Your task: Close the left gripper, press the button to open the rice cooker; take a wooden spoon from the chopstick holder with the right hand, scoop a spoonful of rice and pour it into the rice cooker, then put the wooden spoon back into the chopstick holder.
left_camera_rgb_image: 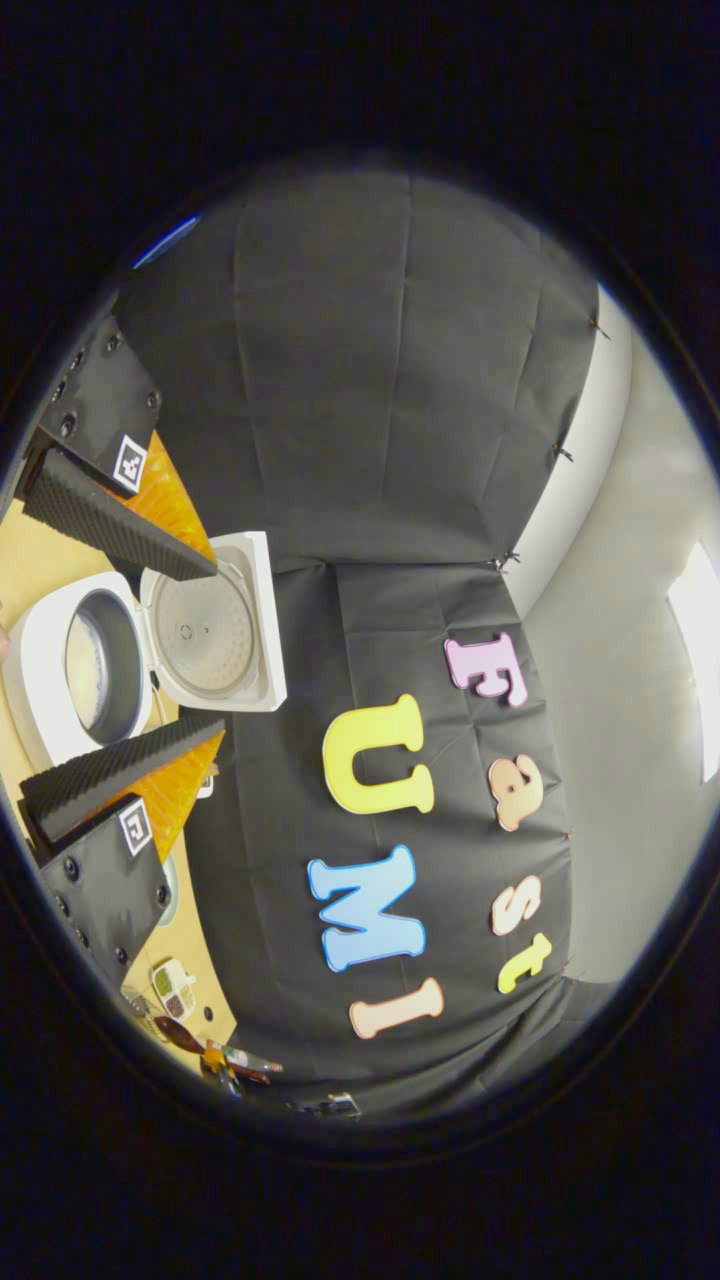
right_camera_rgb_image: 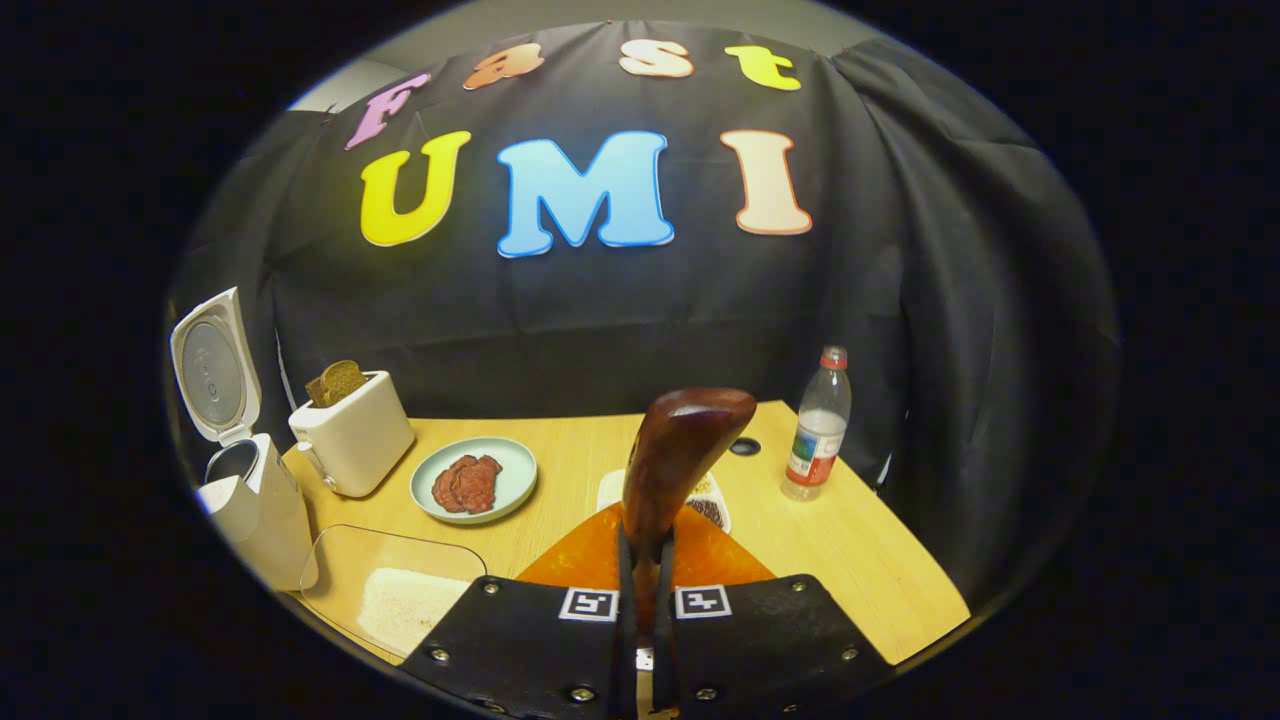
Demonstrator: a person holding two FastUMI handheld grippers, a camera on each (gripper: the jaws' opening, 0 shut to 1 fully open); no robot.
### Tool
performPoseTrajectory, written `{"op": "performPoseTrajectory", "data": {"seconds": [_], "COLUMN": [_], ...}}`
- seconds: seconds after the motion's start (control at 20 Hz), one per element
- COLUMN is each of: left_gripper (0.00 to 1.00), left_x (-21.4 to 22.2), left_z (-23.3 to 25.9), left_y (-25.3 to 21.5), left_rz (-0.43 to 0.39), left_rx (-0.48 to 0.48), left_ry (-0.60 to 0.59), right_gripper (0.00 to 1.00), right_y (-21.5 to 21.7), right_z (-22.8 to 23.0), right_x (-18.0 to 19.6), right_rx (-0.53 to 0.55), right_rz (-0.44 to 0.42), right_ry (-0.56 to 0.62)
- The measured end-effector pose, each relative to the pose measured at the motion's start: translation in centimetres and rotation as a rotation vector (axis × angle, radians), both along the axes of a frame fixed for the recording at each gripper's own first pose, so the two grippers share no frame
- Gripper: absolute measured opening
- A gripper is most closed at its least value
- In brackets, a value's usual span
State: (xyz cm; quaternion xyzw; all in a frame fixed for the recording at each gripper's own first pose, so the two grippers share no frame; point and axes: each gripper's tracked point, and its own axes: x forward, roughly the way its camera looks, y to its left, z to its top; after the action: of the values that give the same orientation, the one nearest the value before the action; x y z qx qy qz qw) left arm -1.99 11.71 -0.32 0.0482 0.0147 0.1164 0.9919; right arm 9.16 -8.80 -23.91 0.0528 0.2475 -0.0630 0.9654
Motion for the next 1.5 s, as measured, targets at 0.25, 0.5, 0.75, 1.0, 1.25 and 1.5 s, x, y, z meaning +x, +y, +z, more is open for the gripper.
{"op": "performPoseTrajectory", "data": {"seconds": [0.25, 0.5, 0.75, 1.0, 1.25, 1.5], "left_gripper": [0.92, 0.92, 0.95, 0.93, 0.95, 0.95], "left_x": [2.3, 7.7, 14.7, 21.6, 27.5, 29.3], "left_z": [0.2, 1.0, 1.6, 3.5, 1.1, -2.5], "left_y": [1.8, 5.1, 8.2, 10.8, 12.9, 13.5], "left_rz": [0.032, 0.067, 0.071, 0.08, 0.099, 0.109], "left_rx": [-0.007, -0.049, -0.098, -0.085, -0.129, -0.182], "left_ry": [0.009, 0.019, 0.04, 0.016, 0.095, 0.187], "right_gripper": [0.13, 1.0, 1.0, 1.0, 1.0, 1.0], "right_y": [-0.3, -2.7, -5.4, -7.8, -8.7, -8.4], "right_z": [-3.5, -1.0, 2.8, 5.7, 4.9, 4.4], "right_x": [-1.5, -3.9, -7.4, -11.1, -14.5, -15.4], "right_rx": [0.135, 0.069, 0.002, -0.073, -0.088, -0.1], "right_rz": [-0.068, -0.122, -0.187, -0.253, -0.307, -0.309], "right_ry": [0.093, 0.06, -0.003, -0.047, -0.01, 0.006]}}
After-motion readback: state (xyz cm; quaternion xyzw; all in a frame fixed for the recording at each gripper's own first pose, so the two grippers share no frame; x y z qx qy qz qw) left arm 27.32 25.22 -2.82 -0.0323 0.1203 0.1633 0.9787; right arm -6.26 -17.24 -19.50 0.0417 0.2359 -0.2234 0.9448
